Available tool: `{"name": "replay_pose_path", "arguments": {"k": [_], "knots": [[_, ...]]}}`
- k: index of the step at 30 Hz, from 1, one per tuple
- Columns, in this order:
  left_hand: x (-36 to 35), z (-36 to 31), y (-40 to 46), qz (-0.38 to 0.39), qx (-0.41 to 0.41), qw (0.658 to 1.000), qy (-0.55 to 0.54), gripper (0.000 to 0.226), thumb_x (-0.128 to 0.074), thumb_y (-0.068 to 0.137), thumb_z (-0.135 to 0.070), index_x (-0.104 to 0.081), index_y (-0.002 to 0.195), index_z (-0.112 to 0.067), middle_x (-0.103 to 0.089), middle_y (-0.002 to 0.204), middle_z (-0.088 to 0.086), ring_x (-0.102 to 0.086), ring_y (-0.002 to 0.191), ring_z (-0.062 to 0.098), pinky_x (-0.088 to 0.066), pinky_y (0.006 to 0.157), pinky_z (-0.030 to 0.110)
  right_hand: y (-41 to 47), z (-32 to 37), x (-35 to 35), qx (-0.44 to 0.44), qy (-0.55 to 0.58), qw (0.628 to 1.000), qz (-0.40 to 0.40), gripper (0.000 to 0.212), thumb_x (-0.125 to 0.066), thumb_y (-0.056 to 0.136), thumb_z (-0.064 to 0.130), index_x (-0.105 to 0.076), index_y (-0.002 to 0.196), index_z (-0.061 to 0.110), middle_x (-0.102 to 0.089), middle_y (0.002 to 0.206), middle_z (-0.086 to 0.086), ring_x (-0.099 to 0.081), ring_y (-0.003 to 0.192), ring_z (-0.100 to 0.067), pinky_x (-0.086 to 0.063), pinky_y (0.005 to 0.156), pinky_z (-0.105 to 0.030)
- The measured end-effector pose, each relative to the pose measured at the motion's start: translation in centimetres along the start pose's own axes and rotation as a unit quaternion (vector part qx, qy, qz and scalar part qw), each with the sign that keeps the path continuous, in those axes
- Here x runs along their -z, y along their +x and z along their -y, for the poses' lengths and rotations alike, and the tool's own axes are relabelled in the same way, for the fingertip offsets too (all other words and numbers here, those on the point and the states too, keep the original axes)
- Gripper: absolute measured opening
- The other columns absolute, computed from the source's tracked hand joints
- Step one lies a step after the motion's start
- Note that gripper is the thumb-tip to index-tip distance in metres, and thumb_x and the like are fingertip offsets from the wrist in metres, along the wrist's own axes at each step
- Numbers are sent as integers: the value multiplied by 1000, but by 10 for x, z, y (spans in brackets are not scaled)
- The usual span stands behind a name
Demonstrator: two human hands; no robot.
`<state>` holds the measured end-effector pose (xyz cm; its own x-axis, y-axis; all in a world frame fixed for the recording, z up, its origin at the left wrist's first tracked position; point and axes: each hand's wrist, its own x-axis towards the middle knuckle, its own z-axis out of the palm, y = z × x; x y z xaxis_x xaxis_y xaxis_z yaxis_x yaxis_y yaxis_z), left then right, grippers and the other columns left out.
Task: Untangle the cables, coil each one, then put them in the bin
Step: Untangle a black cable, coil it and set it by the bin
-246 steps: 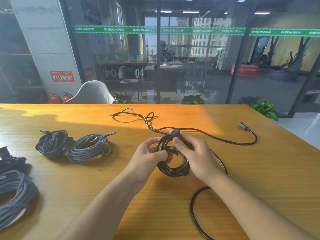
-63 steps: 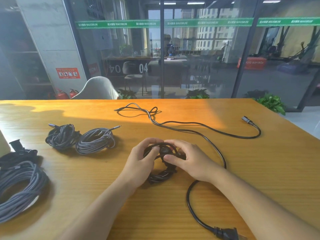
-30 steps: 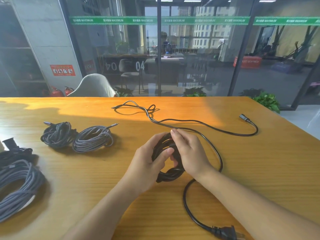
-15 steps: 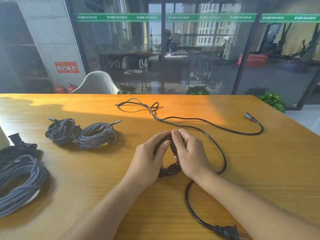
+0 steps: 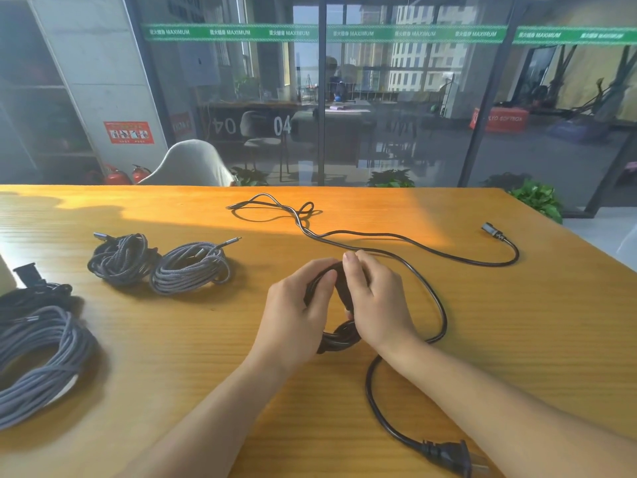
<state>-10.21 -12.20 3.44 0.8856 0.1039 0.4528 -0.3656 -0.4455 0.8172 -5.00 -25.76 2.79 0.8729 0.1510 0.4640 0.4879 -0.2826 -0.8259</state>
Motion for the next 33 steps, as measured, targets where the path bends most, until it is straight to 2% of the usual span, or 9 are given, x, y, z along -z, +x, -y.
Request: {"name": "replay_pose_path", "arguments": {"k": [4, 7, 10, 12, 16, 19, 22, 25, 33], "knots": [[3, 12, 4, 30, 41, 997, 60, 27, -48, 110, -34, -66, 128, -41, -73, 87, -21, -63, 65, 4, -53, 65, 27, 4, -7, 1, -25, -73, 994, 72, 42, -36, 108, 55, -55, 81, 29, -59, 65, -8, -60, 61, -27, -54, 61, -53], [7, 26, 10, 39, 69, 986, 145, 31, -43, 109, -38, -63, 132, -47, -71, 95, -16, -64, 86, 10, -51, 77, 34, 9, -13, 6, -12, -203, 970, 137, 37, -26, 109, 54, -50, 84, 43, -62, 76, 7, -59, 83, -15, -46, 72, -41], [7, 34, 16, 81, 108, 964, 229, 40, -38, 109, -33, -56, 143, -46, -56, 117, -8, -50, 114, 19, -38, 97, 33, 14, -20, 6, -50, -233, 949, 206, 46, -25, 110, 53, -66, 124, 37, -64, 113, 11, -49, 117, -16, -42, 101, -38], [5, 36, 17, 97, 118, 946, 286, 44, -34, 110, -33, -51, 148, -47, -51, 130, -7, -40, 124, 20, -30, 103, 34, 16, -21, 7, -65, -223, 949, 215, 54, -25, 108, 58, -58, 144, 34, -60, 130, 8, -46, 128, -14, -38, 110, -36], [8, 33, 13, 51, 69, 977, 197, 43, -39, 111, -31, -50, 152, -31, -55, 141, -9, -43, 135, 15, -32, 112, 33, 15, -12, 25, -18, -154, 960, 234, 66, -32, 103, 63, -35, 161, 32, -43, 152, 18, -41, 138, 0, -35, 116, -27], [10, 23, 0, 81, 49, 982, 162, 55, -26, 109, -46, -41, 159, -27, -47, 153, -13, -35, 144, 5, -25, 116, 23, 8, -16, 32, 15, -195, 924, 327, 68, -32, 107, 58, -19, 166, 29, -20, 168, 22, -18, 151, 5, -20, 125, -24], [6, 25, -10, 177, 57, 945, 268, 60, -17, 110, -49, -15, 166, -28, -21, 170, -13, -12, 156, 1, -10, 124, 22, 6, -20, 29, 7, -235, 905, 355, 67, -27, 109, 56, -11, 167, 28, -10, 172, 19, -9, 155, 3, -13, 127, -24], [8, 29, -8, 192, 43, 909, 366, 57, -17, 112, -41, -8, 167, -26, -12, 173, -11, -3, 158, 1, -1, 126, 23, 8, -21, 27, 0, -269, 892, 363, 64, -25, 110, 54, -15, 167, 26, -15, 172, 16, -16, 156, -3, -18, 124, -25], [7, 20, -13, 190, 52, 910, 364, 58, -19, 113, -42, -10, 166, -23, -13, 174, -5, -5, 159, 8, -4, 126, 26, 3, -6, 29, 0, -320, 875, 364, 63, -22, 110, 55, -16, 167, 27, -16, 172, 14, -21, 156, -10, -25, 120, -30]]}}
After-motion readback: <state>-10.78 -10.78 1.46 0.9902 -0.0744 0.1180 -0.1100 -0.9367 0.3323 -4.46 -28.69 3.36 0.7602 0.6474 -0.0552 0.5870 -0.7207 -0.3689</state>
